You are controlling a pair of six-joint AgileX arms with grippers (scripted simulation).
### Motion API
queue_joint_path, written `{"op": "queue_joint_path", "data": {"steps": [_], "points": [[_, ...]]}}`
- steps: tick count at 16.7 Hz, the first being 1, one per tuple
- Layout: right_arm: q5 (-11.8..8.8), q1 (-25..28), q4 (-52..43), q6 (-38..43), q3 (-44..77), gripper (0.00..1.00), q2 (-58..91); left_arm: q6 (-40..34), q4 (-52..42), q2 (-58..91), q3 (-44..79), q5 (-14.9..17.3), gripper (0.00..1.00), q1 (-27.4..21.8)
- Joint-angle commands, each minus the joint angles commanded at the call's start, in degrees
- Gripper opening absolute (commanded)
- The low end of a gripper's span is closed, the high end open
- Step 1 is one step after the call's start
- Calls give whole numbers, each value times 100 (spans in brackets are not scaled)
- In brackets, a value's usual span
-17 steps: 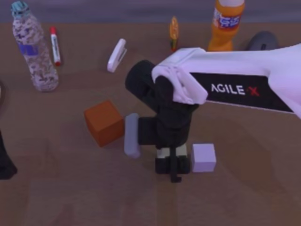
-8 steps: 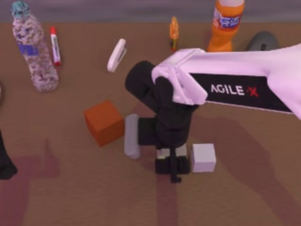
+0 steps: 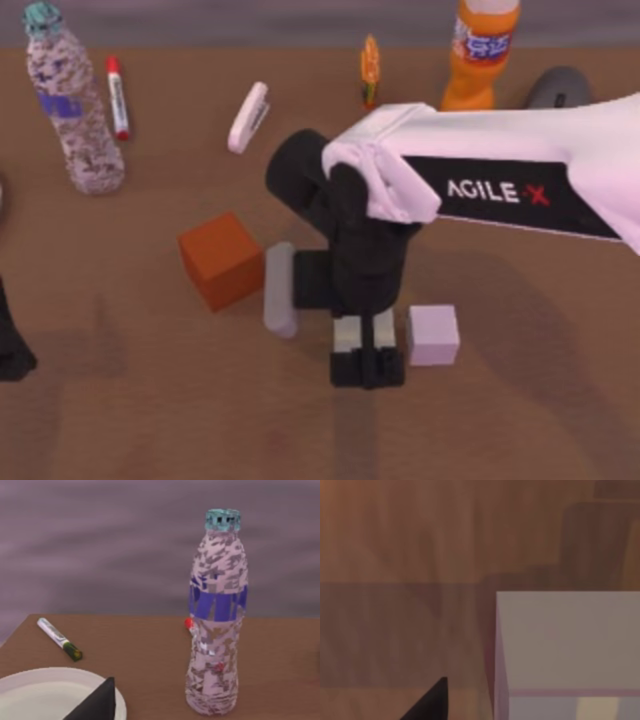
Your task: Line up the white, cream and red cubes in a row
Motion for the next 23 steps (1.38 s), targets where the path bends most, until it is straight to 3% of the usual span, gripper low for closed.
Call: {"op": "queue_joint_path", "data": {"steps": [7,15,23], "points": [[-1,-2,-101,-6,83,100,-30,0,0,0,0,0,100,0],[-4,34,-1375,-18,962,100,-415,0,0,0,0,0,100,0],[-59,-261,-926,176,500,100,-988,197,-391,574,566,23,100,-168]]}}
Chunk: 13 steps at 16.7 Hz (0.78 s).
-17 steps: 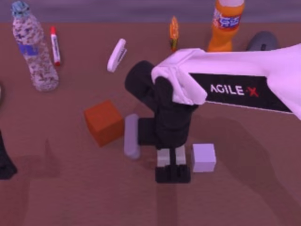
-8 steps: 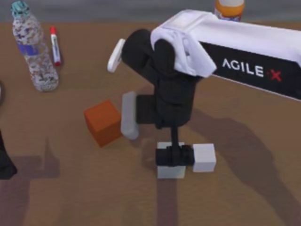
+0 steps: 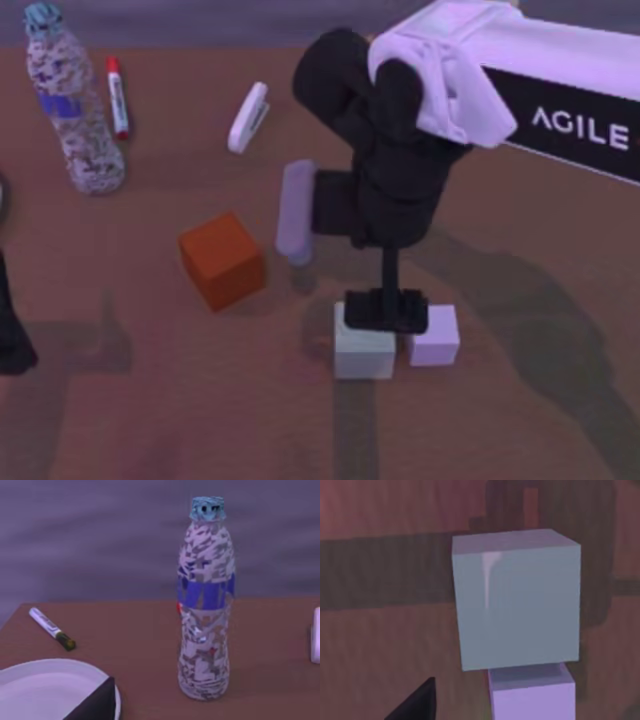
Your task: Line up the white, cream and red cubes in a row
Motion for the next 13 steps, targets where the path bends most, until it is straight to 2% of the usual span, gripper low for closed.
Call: {"op": "queue_joint_path", "data": {"steps": [6,13], "points": [[-170,-1034,1524,878,-1972,100,-2604,755,-1519,2678,2339,-7,100,-545],[-260,-2591,3750,2495,-5605,100,-7002,1890,-3886,7270,5715,-5,100,-1377]]}}
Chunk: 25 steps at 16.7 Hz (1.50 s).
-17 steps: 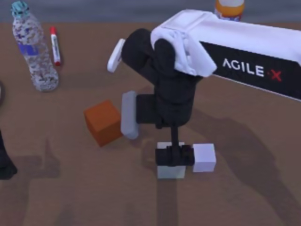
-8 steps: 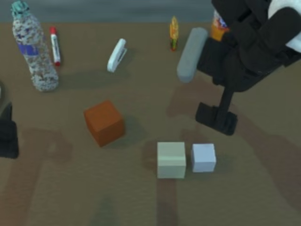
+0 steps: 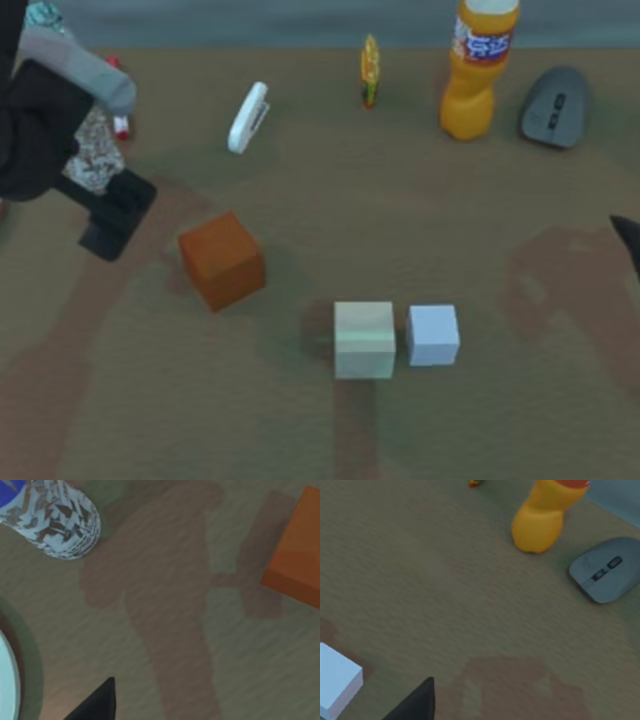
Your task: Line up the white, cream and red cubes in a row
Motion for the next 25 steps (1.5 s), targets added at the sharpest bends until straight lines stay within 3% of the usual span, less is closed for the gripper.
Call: {"op": "queue_joint_path", "data": {"steps": [6,12,20,25], "points": [[143,-1008,1643,1201,-2751,100,-3128,820,-1652,2945,2441,12,100,-617],[319,-1464,2603,1846,-4123,100,-4719,1247,-2447,4472,3790,-1,100,-938],[329,-1480,2645,1874,-4180,100,-4791,1271,-2375,4557,3762,-2,100,-933],[329,-1480,2645,1874,-4180,100,-4791,1279,-1240,4939,3082,2,100,-941]]}}
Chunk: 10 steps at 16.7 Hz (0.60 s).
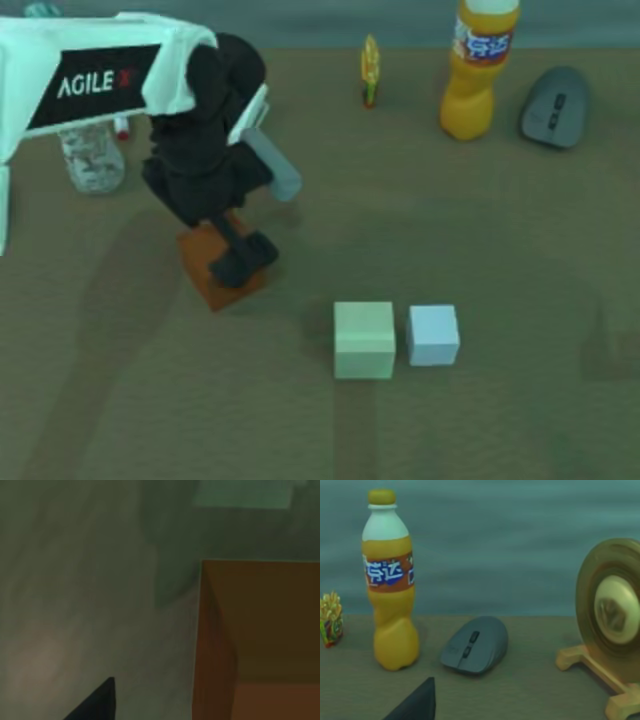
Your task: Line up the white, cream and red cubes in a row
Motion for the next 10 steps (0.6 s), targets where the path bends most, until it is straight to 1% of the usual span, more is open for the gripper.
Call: {"op": "queue_joint_path", "data": {"steps": [3,7,10], "points": [[0,0,0,0,0,100,0,5,461,200,-315,2,100,-3],[0,0,0,0,0,100,0,5,493,217,-339,2,100,-3],[0,0,0,0,0,100,0,5,493,217,-339,2,77,-3]]}}
